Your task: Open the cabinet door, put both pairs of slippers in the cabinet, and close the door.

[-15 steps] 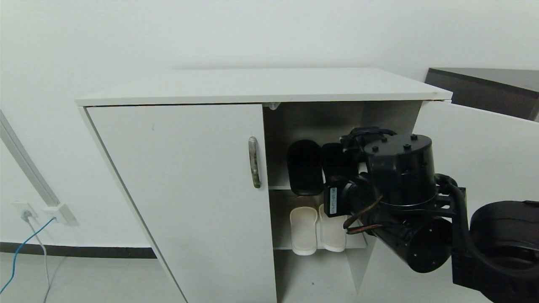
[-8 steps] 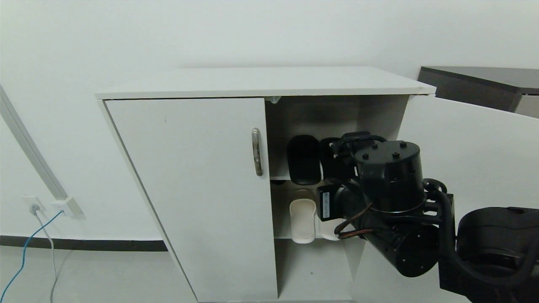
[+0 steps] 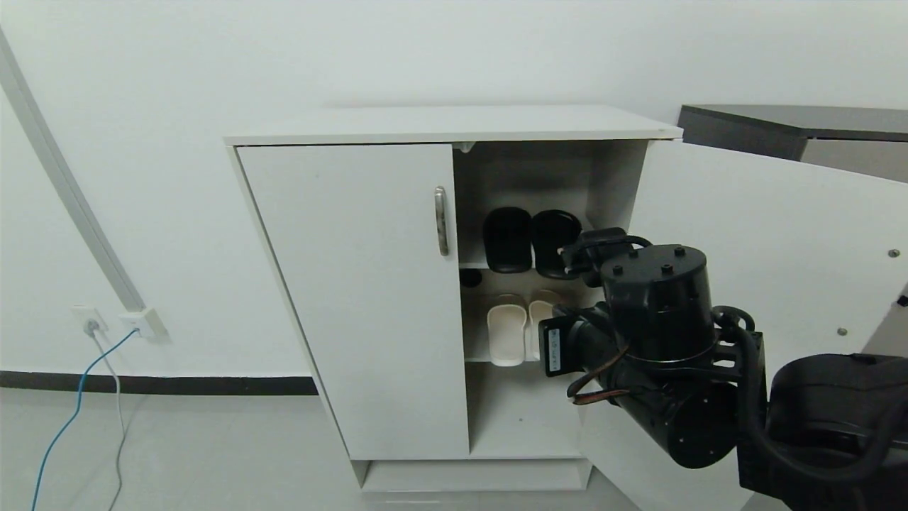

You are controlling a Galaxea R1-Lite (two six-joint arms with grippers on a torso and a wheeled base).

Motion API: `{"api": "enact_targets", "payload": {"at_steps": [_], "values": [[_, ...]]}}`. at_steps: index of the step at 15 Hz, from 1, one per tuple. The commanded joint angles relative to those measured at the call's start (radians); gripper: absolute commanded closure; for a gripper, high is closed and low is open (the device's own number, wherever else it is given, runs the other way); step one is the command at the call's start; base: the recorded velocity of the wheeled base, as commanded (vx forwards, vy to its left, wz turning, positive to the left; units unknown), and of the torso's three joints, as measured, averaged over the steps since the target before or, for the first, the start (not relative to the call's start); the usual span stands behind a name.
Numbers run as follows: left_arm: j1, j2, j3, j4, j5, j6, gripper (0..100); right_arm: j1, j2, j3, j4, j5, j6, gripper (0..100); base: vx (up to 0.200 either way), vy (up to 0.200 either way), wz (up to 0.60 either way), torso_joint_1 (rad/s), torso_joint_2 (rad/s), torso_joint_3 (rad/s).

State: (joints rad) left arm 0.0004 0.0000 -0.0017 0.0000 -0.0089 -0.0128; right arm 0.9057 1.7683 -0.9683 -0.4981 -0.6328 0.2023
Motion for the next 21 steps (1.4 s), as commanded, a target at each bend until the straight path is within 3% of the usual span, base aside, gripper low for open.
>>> {"api": "enact_targets", "payload": {"at_steps": [1, 17, 21], "values": [[0.001, 0.002, 0.000, 0.000, 0.000, -0.001, 100, -0.005, 0.003, 0.016, -0.011, 0.001, -0.004, 100, 0.000, 0.000, 0.00, 0.000, 0.00, 0.000], [0.001, 0.000, 0.000, -0.002, 0.001, -0.001, 100, -0.005, 0.003, 0.025, -0.017, 0.001, -0.018, 100, 0.000, 0.000, 0.00, 0.000, 0.00, 0.000], [0.001, 0.000, 0.000, -0.002, 0.001, -0.001, 100, -0.005, 0.003, 0.036, -0.019, -0.001, -0.029, 100, 0.000, 0.000, 0.00, 0.027, -0.29, -0.267]]}}
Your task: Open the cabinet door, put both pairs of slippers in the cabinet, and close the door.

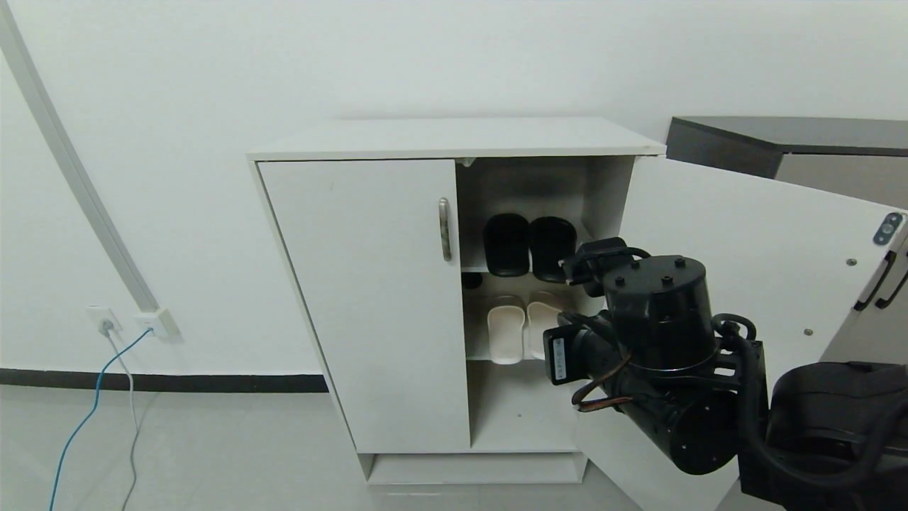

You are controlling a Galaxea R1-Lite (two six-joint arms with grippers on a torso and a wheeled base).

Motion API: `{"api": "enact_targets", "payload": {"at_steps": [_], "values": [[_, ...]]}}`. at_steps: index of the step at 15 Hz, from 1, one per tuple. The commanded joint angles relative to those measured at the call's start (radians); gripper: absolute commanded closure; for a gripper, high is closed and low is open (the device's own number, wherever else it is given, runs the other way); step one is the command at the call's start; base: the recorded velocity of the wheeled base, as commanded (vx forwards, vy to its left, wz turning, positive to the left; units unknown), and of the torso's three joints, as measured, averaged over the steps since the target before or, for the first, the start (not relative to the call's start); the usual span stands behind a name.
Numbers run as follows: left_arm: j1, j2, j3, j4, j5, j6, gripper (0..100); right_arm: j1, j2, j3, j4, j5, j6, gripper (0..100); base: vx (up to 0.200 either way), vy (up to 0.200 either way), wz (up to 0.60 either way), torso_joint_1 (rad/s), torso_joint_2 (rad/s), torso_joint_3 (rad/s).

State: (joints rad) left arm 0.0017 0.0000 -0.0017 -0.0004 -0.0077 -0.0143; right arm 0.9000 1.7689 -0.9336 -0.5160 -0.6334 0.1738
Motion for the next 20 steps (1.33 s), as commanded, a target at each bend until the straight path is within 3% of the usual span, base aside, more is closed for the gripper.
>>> {"api": "enact_targets", "payload": {"at_steps": [1, 20], "values": [[0.000, 0.002, 0.000, 0.000, 0.000, 0.000, 100, 0.000, 0.003, 0.001, -0.001, 0.000, 0.000, 100, 0.000, 0.000, 0.00, 0.041, -0.43, -0.364], [0.000, 0.002, 0.000, -0.001, 0.000, 0.000, 100, 0.000, 0.018, 0.009, -0.003, -0.002, -0.002, 100, 0.000, 0.000, 0.00, 0.158, -0.48, -0.329]]}}
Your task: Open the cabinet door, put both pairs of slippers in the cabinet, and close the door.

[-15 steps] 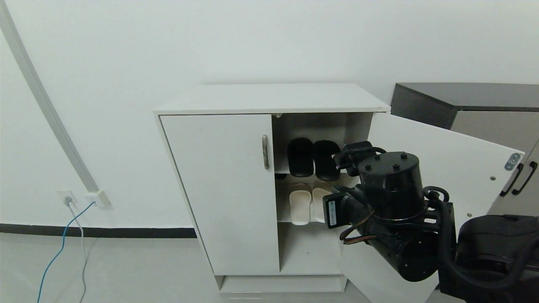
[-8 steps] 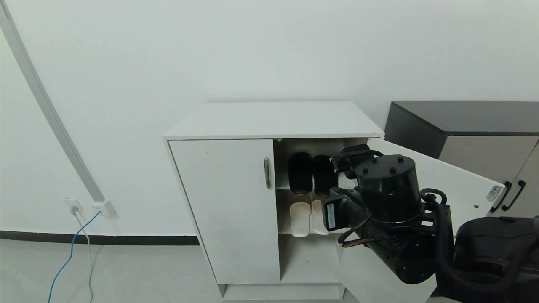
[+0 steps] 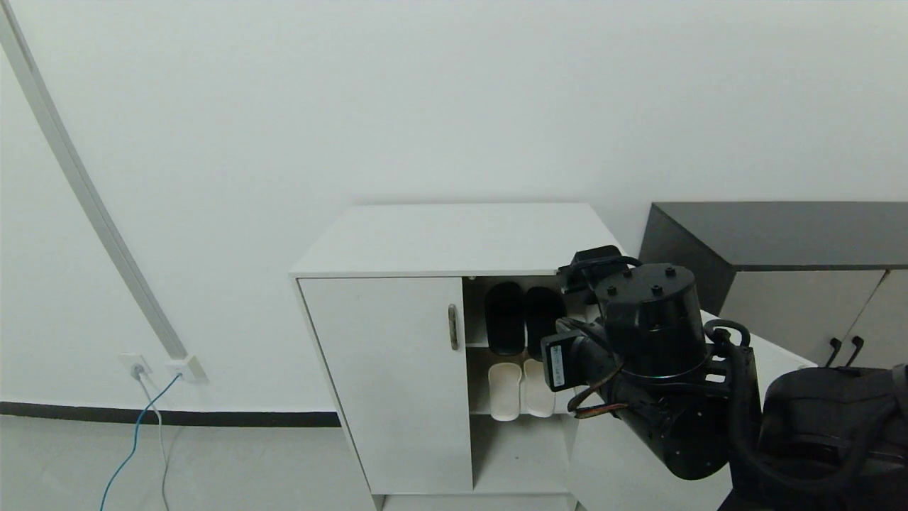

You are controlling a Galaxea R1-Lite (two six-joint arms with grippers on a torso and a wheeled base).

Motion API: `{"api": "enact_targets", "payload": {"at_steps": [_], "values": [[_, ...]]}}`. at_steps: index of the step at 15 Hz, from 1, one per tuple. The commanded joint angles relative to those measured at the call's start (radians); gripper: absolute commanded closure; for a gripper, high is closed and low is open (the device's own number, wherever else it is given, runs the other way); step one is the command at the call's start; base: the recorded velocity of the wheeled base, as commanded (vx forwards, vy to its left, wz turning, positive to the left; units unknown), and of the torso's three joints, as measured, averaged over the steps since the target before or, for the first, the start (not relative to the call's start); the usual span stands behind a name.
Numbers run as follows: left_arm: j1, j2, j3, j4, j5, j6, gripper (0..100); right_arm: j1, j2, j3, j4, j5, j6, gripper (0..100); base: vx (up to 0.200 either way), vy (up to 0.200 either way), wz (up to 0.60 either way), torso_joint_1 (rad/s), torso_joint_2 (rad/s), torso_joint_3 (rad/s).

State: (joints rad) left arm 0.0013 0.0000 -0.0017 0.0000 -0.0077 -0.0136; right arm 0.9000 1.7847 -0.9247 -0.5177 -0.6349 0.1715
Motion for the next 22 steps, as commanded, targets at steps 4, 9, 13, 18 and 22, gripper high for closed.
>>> {"api": "enact_targets", "payload": {"at_steps": [4, 9, 13, 18, 22], "values": [[0.000, 0.002, 0.000, 0.000, 0.000, 0.000, 100, -0.003, 0.007, 0.000, -0.001, 0.000, 0.000, 100, 0.000, 0.000, 0.00, 0.235, -0.56, -0.328], [0.000, 0.002, 0.000, 0.000, 0.000, 0.000, 100, -0.021, 0.024, 0.003, -0.012, 0.000, 0.000, 100, 0.000, 0.000, 0.00, 0.251, -0.58, -0.319], [0.000, 0.000, 0.000, 0.000, 0.000, 0.000, 100, -0.023, 0.021, 0.007, -0.015, -0.002, -0.001, 100, 0.000, 0.000, 0.00, 0.194, -0.41, -0.221], [0.000, 0.002, 0.000, -0.002, 0.000, 0.000, 100, -0.023, 0.021, 0.021, -0.015, -0.002, -0.009, 100, 0.000, 0.000, 0.00, 0.088, -0.19, -0.100], [0.000, 0.000, 0.000, -0.002, 0.000, 0.000, 100, -0.026, 0.022, 0.023, -0.015, -0.002, -0.009, 100, 0.000, 0.000, -0.30, 0.001, 0.00, 0.000]]}}
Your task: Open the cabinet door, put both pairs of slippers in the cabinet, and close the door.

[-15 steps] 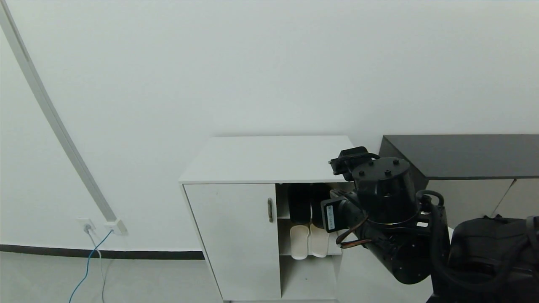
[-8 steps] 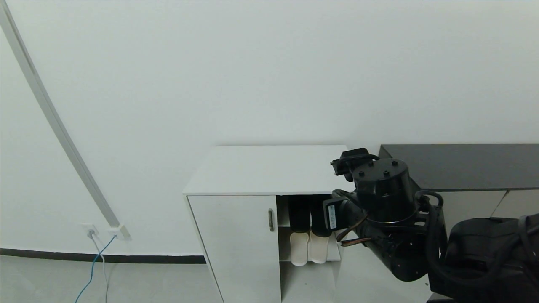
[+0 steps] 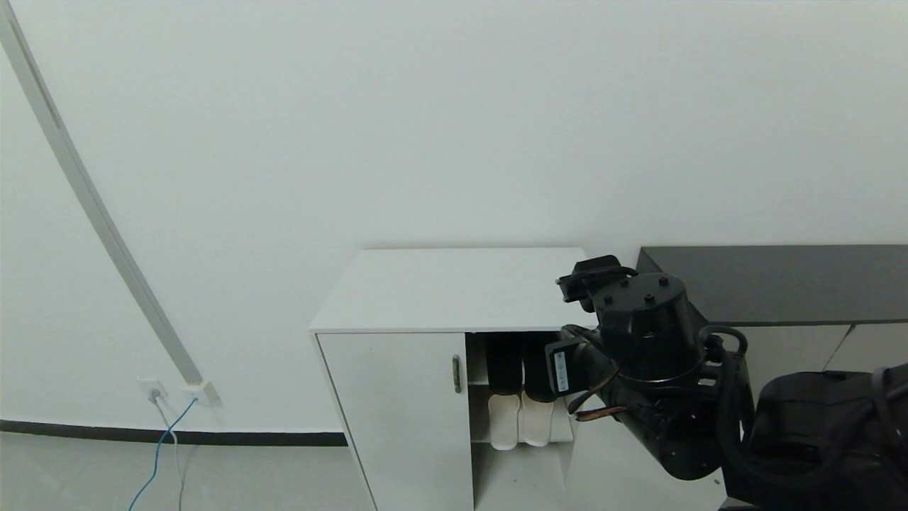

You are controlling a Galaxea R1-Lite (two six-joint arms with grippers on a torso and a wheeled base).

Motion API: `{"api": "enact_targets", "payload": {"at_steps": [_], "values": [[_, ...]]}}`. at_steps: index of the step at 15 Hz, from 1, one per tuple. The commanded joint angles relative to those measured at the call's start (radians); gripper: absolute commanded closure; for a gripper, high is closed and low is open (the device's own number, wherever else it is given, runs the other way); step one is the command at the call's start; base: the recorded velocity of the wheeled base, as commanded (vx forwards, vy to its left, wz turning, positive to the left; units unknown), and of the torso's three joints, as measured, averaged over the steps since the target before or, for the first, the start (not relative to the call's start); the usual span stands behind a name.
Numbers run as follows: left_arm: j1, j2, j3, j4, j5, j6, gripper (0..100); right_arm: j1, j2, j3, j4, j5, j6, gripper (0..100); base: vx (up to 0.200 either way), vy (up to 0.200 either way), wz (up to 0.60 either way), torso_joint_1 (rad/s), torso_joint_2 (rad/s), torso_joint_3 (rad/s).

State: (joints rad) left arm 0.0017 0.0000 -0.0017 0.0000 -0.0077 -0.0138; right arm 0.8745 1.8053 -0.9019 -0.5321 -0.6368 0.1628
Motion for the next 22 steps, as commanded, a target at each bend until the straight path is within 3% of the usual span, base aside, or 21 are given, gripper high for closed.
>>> {"api": "enact_targets", "payload": {"at_steps": [1, 5, 11, 17, 22], "values": [[0.000, 0.002, 0.000, -0.002, 0.000, -0.002, 100, 0.000, 0.003, 0.000, 0.000, 0.000, 0.000, 100, 0.000, 0.000, -0.60, 0.007, -0.01, 0.002], [0.000, 0.000, 0.000, -0.002, 0.000, -0.002, 100, -0.005, 0.002, 0.001, -0.002, 0.000, 0.000, 100, 0.000, 0.000, -0.60, 0.005, 0.00, -0.001], [0.000, 0.000, 0.000, 0.000, 0.000, -0.002, 100, -0.011, 0.006, 0.008, -0.002, 0.000, 0.000, 100, 0.000, 0.000, 0.00, 0.000, 0.00, 0.000], [0.000, 0.000, 0.000, 0.000, 0.000, -0.002, 100, -0.026, 0.011, 0.015, -0.003, 0.000, -0.016, 100, -0.200, 0.000, 0.00, 0.005, 0.01, 0.001], [0.000, 0.000, 0.000, -0.002, 0.000, -0.002, 100, -0.089, 0.029, 0.006, -0.009, 0.003, -0.031, 100, 0.000, 0.000, 0.00, 0.000, 0.00, 0.000]]}}
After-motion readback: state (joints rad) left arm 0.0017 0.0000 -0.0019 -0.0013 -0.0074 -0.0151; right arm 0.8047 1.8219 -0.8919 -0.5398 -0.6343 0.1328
